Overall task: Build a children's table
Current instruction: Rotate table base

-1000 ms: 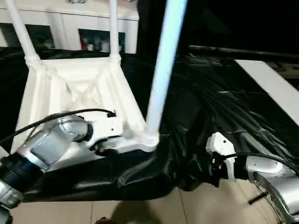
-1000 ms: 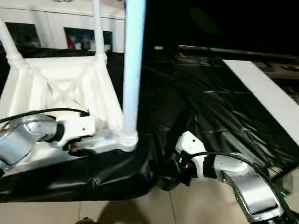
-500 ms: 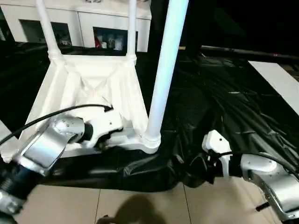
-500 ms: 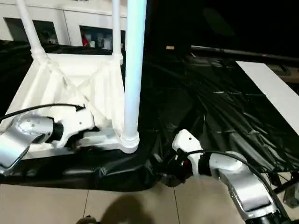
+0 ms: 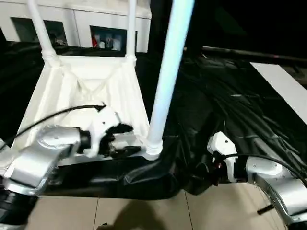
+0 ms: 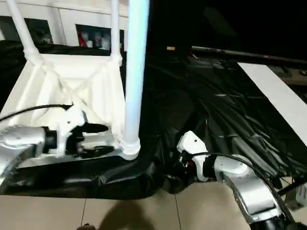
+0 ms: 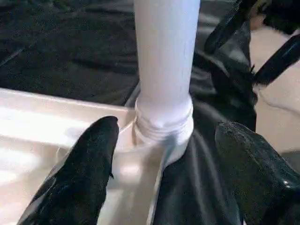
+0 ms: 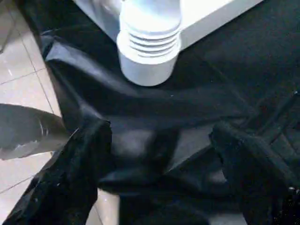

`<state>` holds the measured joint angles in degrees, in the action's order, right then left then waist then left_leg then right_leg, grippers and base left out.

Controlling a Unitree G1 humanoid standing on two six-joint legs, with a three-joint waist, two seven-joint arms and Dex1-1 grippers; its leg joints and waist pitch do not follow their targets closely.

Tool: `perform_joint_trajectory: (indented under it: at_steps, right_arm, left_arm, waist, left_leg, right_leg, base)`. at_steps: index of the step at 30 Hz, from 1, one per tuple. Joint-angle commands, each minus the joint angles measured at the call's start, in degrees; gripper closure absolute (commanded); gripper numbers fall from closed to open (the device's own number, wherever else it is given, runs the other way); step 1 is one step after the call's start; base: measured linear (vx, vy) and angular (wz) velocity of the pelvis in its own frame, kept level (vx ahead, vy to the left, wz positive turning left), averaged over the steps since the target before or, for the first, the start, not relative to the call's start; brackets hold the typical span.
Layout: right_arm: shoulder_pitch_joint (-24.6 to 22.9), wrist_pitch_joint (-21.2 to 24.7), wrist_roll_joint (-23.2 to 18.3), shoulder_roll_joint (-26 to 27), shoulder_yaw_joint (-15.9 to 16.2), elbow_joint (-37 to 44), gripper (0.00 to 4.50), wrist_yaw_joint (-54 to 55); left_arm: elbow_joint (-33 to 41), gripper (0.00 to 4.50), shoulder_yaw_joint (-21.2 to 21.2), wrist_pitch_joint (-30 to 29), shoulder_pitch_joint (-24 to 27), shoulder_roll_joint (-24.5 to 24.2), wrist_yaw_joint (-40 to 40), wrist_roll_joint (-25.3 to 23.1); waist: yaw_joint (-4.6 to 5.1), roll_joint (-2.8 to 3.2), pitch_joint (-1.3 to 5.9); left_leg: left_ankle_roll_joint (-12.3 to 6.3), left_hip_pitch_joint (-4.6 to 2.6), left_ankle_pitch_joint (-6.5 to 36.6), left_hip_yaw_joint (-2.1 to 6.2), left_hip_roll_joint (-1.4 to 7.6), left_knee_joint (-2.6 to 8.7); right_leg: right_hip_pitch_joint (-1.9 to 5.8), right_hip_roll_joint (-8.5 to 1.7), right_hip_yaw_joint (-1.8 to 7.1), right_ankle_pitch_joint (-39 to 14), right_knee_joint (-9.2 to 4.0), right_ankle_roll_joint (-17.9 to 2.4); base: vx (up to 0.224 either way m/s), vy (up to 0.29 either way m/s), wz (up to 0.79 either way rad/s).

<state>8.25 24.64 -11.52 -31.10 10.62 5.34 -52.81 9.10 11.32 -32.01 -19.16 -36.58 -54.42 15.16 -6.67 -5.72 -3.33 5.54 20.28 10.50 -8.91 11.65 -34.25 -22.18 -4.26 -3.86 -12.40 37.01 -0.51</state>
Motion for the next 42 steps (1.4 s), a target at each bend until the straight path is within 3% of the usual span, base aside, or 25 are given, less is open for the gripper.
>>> perform_joint_trajectory:
  at_steps: [1, 3, 7, 12, 13, 24, 36, 38, 42]
  right_arm:
    - [1.3, -0.1, 0.6, 0.2, 0.4, -1.5, 0.69, 0.8]
    - [1.6, 0.2, 0.6, 0.7, 0.7, -1.9, 0.69, 0.9]
    - [2.2, 0.1, 0.8, 1.4, 1.3, -2.5, 0.69, 0.9]
    - [3.2, -0.2, 1.1, 2.0, 1.9, -3.3, 0.69, 0.9]
    - [3.2, -0.2, 1.1, 1.9, 1.9, -3.4, 0.69, 0.9]
    - [4.1, -1.1, 1.9, 1.8, 2.8, -4.9, 0.69, 0.7]
    - [4.4, -1.9, 2.0, 2.3, 2.6, -5.7, 0.69, 1.2]
    - [4.5, -2.8, 1.9, 3.0, 2.0, -6.2, 0.69, 2.3]
    - [5.6, -5.6, 2.4, 4.9, 0.9, -8.3, 0.69, 5.0]
  left_arm:
    - [-2.8, 0.85, 2.8, 0.1, -1.5, 1.1, 0.5, -1.3]
    - [-6.1, 1.12, 3.4, 1.4, -2.5, 2.4, 1.6, -3.0]
    - [-9.5, 1.21, 5.1, -0.3, -3.7, 2.0, 0.4, -4.6]
    - [-11.8, 1.69, 7.2, -1.4, -4.7, -0.2, -2.1, -5.8]
    - [-11.9, 1.80, 7.5, -1.6, -4.9, -0.6, -2.7, -5.9]
    - [-11.8, 2.61, 8.2, -1.5, -5.1, -3.7, -6.1, -6.7]
    - [-15.3, 3.58, 9.2, -0.1, -6.1, -3.4, -7.7, -7.9]
    - [-15.9, 3.76, 9.6, 0.0, -6.2, -3.0, -8.0, -8.1]
    - [-16.2, 4.15, 10.6, 0.4, -6.3, -1.8, -8.0, -8.6]
  waist:
    - [0.27, 0.84, 3.03]
    - [0.25, 0.98, 3.19]
    - [0.41, 1.31, 3.31]
    - [0.70, 1.43, 3.22]
    - [0.68, 1.78, 3.01]
    - [0.89, 1.67, 2.67]
    - [0.91, 1.77, 2.93]
    - [1.00, 1.56, 2.91]
    - [1.03, 1.71, 2.80]
  left_leg:
    - [0.97, -0.11, 14.0, -0.01, 1.39, 4.69]
    - [1.03, -0.16, 12.4, -0.06, 1.42, 4.57]
    - [1.01, 0.02, 10.6, -0.08, 1.33, 4.49]
    - [1.28, -0.18, 11.4, -0.10, 1.42, 4.54]
    - [1.40, -0.19, 11.9, -0.07, 1.47, 4.66]
    - [1.64, -0.41, 15.5, 0.01, 1.59, 4.91]
    - [1.68, -0.39, 14.5, -0.01, 1.59, 4.86]
    - [1.74, -0.31, 14.3, -0.03, 1.58, 4.86]
    - [1.94, -0.43, 15.0, -0.06, 1.61, 4.92]
  right_leg:
    - [1.76, -3.31, 2.90, -16.2, -5.50, -6.9]
    - [1.88, -3.33, 2.95, -13.7, -5.44, -7.1]
    - [2.32, -3.24, 2.94, -9.6, -4.96, -8.0]
    - [2.31, -3.26, 2.98, -9.6, -4.94, -9.0]
    - [2.24, -3.27, 3.01, -9.9, -4.99, -9.1]
    - [1.98, -3.45, 3.07, -15.7, -5.57, -8.6]
    - [2.06, -3.47, 3.06, -13.3, -5.38, -9.3]
    - [2.10, -3.45, 3.04, -13.2, -5.34, -9.3]
    - [1.89, -3.53, 3.05, -14.5, -5.45, -9.2]
  base:
    - [0.000, 0.000, 0.00]
    - [0.000, 0.000, 0.00]
    - [0.000, 0.000, 0.00]
    - [0.000, 0.000, 0.00]
    - [0.000, 0.000, 0.00]
    - [0.000, 0.000, 0.00]
    - [0.000, 0.000, 0.00]
    - [0.000, 0.000, 0.00]
    - [0.000, 0.000, 0.00]
